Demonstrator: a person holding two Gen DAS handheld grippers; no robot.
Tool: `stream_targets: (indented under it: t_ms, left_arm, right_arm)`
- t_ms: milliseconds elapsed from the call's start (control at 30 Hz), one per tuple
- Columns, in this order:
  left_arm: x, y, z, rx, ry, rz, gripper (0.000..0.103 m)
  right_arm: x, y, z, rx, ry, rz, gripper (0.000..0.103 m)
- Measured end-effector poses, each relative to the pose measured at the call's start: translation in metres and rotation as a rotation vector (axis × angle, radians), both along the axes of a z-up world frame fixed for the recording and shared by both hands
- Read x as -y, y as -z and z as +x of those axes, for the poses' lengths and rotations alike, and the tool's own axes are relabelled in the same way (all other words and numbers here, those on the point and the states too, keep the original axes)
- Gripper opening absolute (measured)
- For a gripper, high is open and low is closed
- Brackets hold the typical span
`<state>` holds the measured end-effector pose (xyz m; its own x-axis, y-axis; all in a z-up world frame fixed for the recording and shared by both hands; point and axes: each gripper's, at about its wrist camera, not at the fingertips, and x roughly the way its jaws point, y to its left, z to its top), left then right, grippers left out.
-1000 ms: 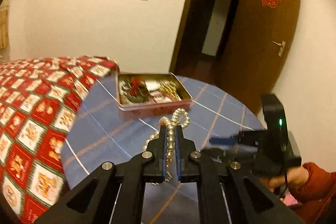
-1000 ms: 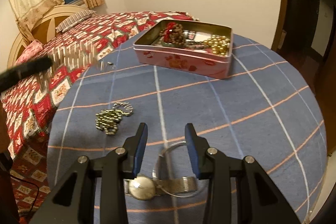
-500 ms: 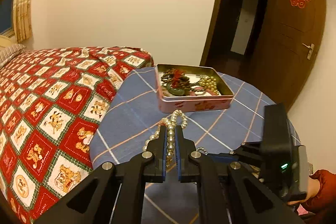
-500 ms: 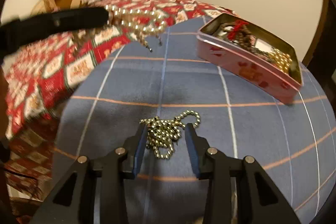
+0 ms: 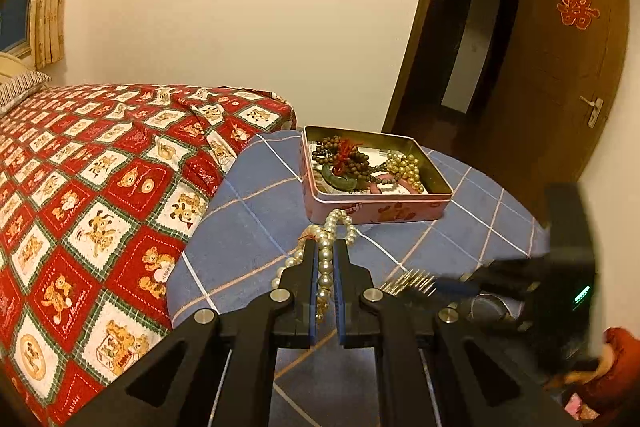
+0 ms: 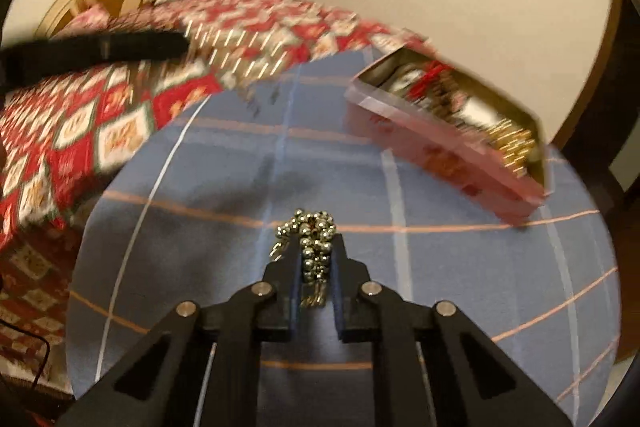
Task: Organize jewelry
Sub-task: 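Carry the pearl necklace and bead chain over the pink tin with both tools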
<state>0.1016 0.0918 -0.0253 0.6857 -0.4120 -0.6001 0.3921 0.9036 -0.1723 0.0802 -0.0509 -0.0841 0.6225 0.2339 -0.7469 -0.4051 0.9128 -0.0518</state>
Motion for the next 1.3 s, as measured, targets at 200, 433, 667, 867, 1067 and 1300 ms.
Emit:
stream_targets:
  t_ms: [200, 433, 667, 867, 1067, 1300]
  left_arm:
    - [0.011, 0.0, 0.012, -0.005, -0.001, -0.009, 0.006]
    - [0.029, -0.005, 0.029, 0.01, 0.017, -0.004, 0.006]
    - [0.053, -0.012, 0.048, 0.034, 0.033, 0.003, 0.006]
    - [0.072, -0.02, 0.066, 0.067, 0.046, 0.017, 0.006]
    - [0.084, -0.023, 0.085, 0.076, 0.038, 0.019, 0.006]
    - [0.096, -0.027, 0.103, 0.095, 0.036, 0.036, 0.006]
  right_arm:
    - [0.038, -0.035, 0.009, 0.084, 0.091, 0.019, 0.015]
    - [0.071, -0.051, 0.025, 0.13, 0.186, -0.021, 0.015]
    - [0.091, -0.07, 0.04, 0.18, 0.236, -0.027, 0.015]
    - [0.1, -0.082, 0.061, 0.208, 0.262, -0.03, 0.015]
    - [0.106, -0.089, 0.08, 0.225, 0.282, -0.008, 0.015]
    - [0.108, -0.092, 0.097, 0.232, 0.281, -0.005, 0.015]
